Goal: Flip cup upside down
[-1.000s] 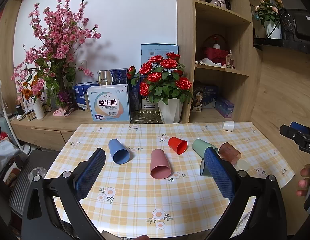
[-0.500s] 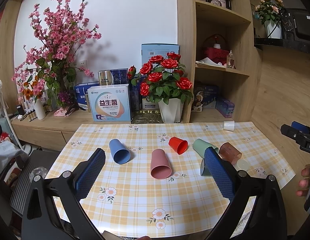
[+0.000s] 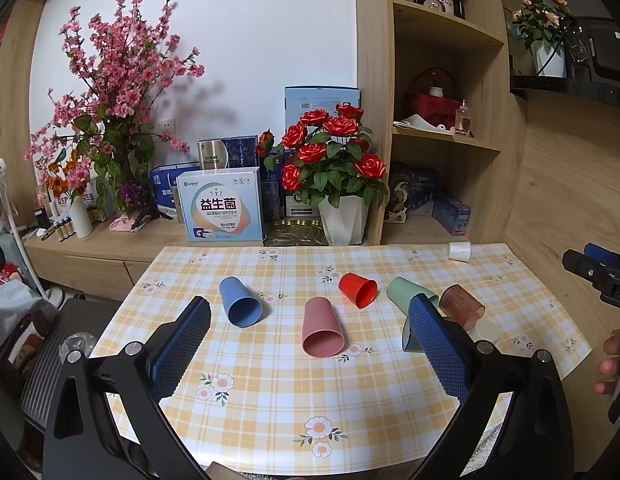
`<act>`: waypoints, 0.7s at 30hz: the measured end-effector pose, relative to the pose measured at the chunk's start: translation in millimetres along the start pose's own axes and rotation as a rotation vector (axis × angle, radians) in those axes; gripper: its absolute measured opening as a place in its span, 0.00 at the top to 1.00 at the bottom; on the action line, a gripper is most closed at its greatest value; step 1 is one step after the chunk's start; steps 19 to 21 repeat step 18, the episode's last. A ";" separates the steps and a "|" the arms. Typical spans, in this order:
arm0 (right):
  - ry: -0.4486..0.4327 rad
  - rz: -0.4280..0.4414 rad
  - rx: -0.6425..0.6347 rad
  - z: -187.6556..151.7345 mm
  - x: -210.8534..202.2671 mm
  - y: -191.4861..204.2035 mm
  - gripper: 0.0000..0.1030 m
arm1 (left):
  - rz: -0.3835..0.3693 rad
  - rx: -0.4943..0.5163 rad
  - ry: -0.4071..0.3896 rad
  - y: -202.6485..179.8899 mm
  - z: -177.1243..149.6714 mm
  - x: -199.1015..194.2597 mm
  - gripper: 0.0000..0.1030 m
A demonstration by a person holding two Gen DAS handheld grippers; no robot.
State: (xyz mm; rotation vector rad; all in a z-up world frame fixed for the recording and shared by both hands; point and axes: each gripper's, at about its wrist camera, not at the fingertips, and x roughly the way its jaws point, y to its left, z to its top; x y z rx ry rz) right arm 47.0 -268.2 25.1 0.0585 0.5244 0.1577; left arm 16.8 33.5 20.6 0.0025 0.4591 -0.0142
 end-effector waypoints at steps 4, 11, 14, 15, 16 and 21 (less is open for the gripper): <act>0.000 0.001 0.000 0.0 0.0 0.1 0.15 | 0.000 -0.001 0.001 1.1 -0.6 -0.2 0.06; 0.001 -0.001 -0.002 -0.7 0.5 0.8 0.15 | 0.002 -0.004 0.001 3.4 -1.8 0.4 0.06; 0.001 0.000 -0.003 -0.9 0.9 0.9 0.15 | 0.009 0.002 0.004 2.1 -1.5 1.6 0.06; 0.000 0.001 -0.004 -0.9 0.9 1.0 0.15 | 0.016 0.004 0.003 2.3 -2.2 1.6 0.06; 0.001 0.004 -0.006 -1.4 2.1 1.0 0.15 | 0.021 0.006 0.001 1.7 -1.8 2.4 0.06; 0.001 0.012 -0.010 -2.7 4.1 0.0 0.15 | 0.024 0.007 -0.008 2.4 -3.2 2.2 0.06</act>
